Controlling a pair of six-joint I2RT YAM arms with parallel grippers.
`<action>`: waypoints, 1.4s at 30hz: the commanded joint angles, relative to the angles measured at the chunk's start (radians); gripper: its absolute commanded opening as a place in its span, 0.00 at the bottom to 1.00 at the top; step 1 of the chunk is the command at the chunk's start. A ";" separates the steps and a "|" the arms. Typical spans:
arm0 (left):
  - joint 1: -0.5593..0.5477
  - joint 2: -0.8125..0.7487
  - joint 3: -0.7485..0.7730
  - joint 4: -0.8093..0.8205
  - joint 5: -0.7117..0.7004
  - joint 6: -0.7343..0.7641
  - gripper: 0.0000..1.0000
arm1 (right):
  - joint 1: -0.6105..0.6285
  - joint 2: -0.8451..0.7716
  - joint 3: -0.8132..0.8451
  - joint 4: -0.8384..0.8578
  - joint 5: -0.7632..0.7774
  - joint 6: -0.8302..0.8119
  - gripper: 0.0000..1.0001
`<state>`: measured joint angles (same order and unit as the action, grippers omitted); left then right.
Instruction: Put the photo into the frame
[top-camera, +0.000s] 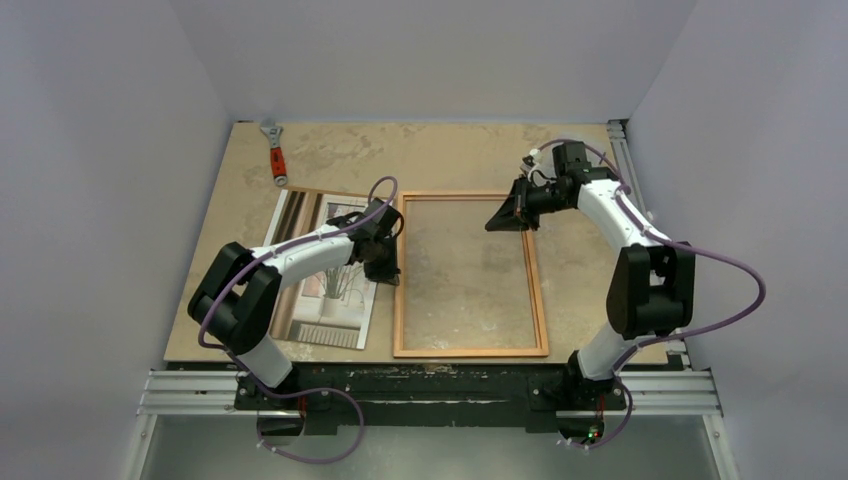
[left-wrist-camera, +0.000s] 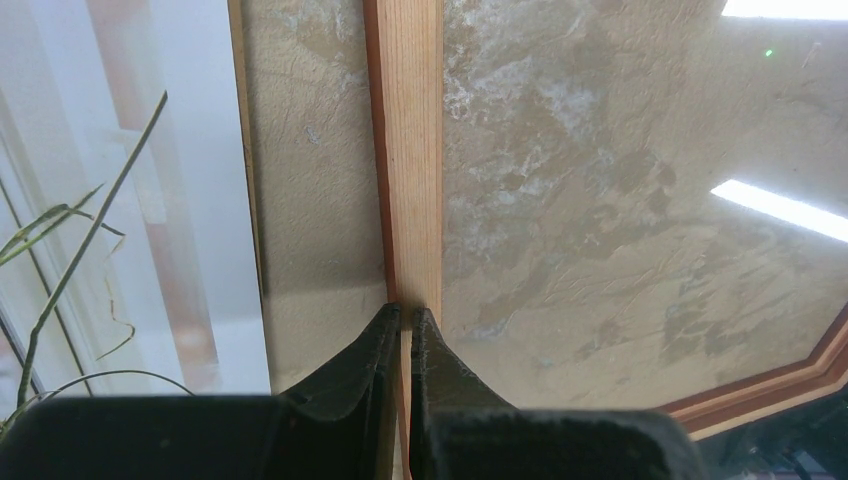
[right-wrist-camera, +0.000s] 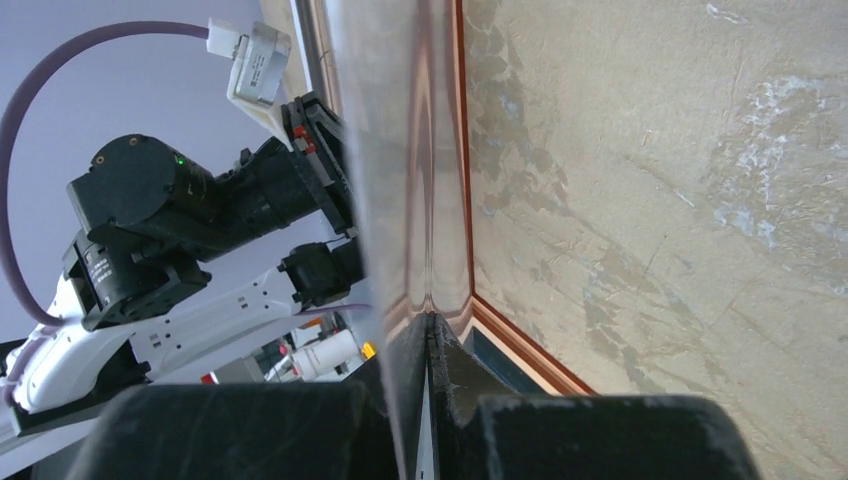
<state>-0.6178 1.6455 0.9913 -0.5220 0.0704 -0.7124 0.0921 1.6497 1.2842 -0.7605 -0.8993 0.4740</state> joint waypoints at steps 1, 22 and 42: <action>-0.020 0.085 -0.041 -0.016 -0.104 0.045 0.00 | -0.003 0.020 -0.008 0.013 -0.026 -0.016 0.00; -0.027 0.099 -0.025 -0.029 -0.113 0.048 0.00 | -0.002 0.025 0.001 0.077 -0.098 0.077 0.00; -0.037 0.111 -0.009 -0.044 -0.124 0.053 0.00 | -0.004 0.077 -0.049 0.089 -0.074 0.028 0.00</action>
<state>-0.6373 1.6665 1.0275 -0.5625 0.0391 -0.6937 0.0765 1.7100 1.2564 -0.6891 -0.9642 0.5373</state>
